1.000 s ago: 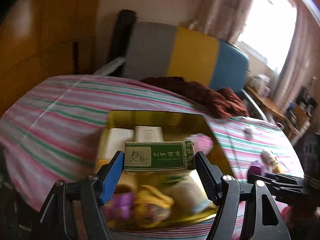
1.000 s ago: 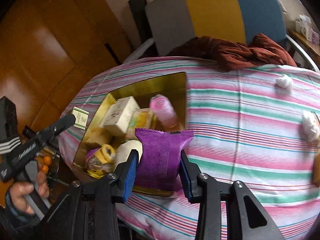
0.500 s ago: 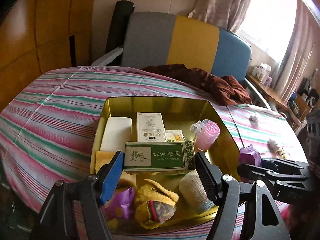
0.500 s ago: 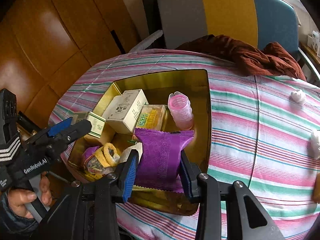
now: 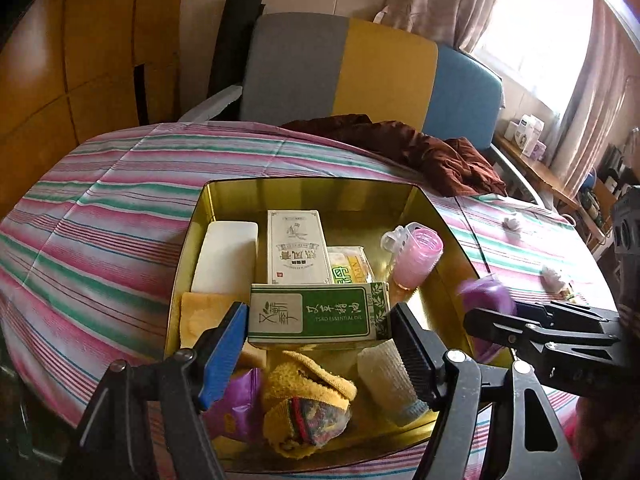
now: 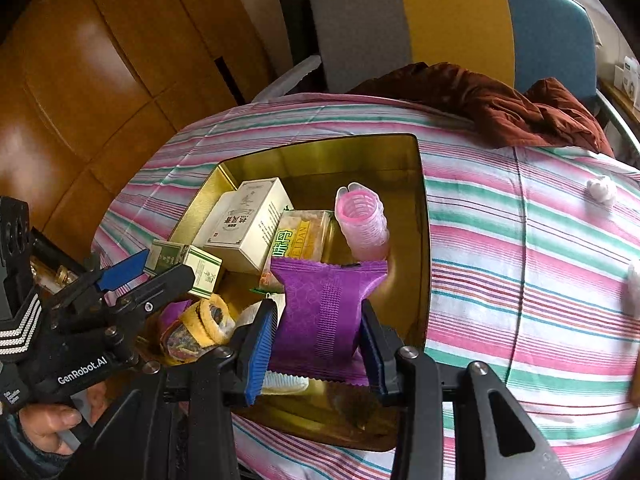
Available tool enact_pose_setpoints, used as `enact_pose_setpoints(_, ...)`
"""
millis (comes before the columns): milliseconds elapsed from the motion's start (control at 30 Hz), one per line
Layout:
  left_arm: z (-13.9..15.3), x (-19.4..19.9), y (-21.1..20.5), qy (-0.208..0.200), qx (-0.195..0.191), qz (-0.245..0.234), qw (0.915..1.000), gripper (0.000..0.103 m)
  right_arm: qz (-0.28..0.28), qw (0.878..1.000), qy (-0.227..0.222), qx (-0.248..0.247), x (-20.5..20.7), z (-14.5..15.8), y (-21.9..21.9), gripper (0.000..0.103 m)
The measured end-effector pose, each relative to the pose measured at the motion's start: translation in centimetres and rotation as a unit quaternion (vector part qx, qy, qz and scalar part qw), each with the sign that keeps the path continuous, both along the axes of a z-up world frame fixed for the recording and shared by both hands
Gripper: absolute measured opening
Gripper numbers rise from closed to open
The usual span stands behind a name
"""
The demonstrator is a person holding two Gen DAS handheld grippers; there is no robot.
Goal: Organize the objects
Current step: 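Lower the green box and purple packet into the tray and open both tools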
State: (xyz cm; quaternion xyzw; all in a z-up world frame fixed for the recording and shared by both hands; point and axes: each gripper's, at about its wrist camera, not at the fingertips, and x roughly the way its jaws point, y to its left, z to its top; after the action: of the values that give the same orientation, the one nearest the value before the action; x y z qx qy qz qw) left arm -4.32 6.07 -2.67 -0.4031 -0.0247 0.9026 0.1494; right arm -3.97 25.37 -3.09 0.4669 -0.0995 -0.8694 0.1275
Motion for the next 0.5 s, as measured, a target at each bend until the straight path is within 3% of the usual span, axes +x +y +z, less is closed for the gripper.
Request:
enact_pose_setpoints(233,-0.09,0.13,0.24,0.0,-0.004,-0.002,1.0,0.074,0.001,1.0,0.005,-0.001,-0.15,0.26,-0.07,0.041)
enact_pose_setpoints(500,0.09,0.45,0.11,0.006,-0.009,0.007,0.9999,0.085,-0.007,1.0,0.002,-0.005,0.12,0.04,0.1,0.041)
